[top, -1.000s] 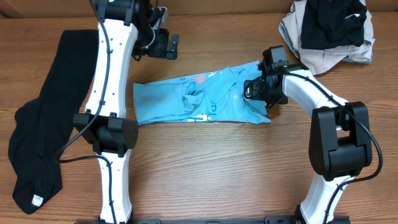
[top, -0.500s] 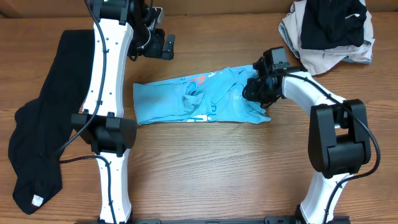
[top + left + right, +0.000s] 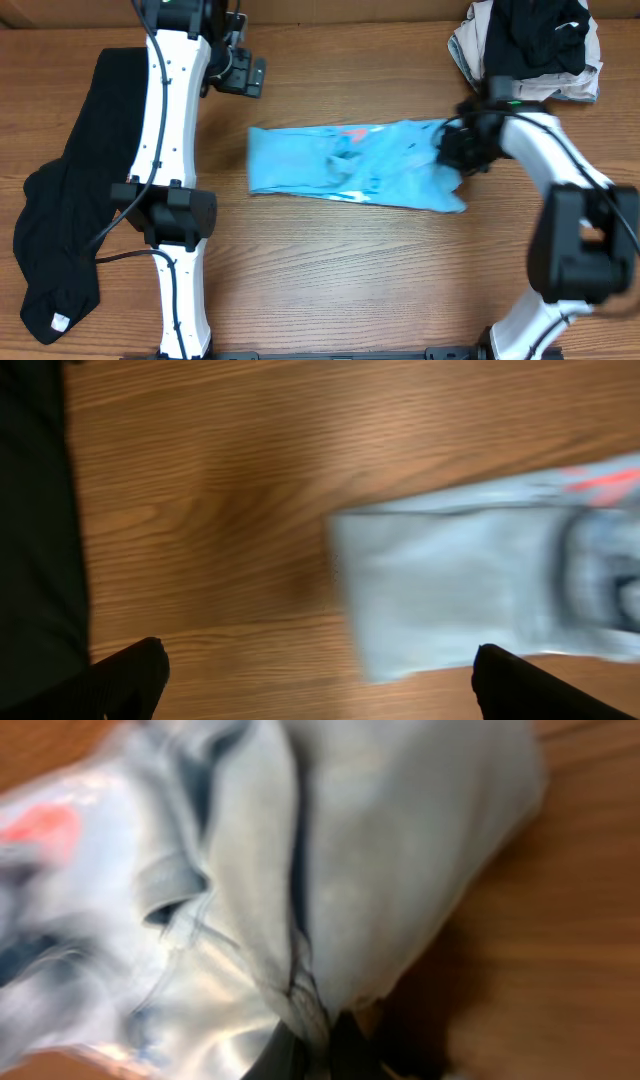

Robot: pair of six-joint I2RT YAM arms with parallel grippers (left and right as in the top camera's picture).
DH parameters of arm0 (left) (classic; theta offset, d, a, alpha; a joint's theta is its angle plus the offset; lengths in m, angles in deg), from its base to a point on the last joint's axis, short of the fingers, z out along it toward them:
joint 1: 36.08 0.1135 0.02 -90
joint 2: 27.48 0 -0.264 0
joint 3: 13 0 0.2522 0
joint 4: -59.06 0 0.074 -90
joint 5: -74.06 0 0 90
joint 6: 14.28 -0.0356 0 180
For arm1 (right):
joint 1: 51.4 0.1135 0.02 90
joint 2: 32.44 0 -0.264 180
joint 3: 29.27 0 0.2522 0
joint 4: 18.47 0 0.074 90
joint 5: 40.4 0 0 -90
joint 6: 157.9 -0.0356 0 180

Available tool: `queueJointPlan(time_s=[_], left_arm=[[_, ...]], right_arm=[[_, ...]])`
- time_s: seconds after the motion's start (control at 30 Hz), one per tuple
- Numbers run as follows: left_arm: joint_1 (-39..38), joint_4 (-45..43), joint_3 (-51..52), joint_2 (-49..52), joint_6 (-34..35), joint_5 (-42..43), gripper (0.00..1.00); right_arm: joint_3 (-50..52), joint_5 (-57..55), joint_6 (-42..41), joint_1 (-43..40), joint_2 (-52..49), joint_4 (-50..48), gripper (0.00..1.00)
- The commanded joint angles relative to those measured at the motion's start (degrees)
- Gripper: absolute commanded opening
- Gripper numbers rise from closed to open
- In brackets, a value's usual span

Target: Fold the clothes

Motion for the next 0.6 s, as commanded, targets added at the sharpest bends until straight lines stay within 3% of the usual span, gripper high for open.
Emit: queueJointPlan(time_s=[0.0, 0.27, 0.57], left_arm=[[3.17, -0.15, -0.52, -0.11, -0.85, -2.95, 1.00], [5.75, -0.13, -0.55, -0.11, -0.85, -2.32, 1.00], [6.14, -0.22, -0.52, 0.04, -0.48, -1.09, 1.00]], right_arm=[[-2.60, 5.55, 7.02, -3.87, 9.68, 4.00, 0.04], [-8.11, 5.09, 6.36, -0.24, 14.75, 8.94, 0.04], [-8.81, -3.26, -7.63, 23.37, 12.39, -2.84, 0.04]])
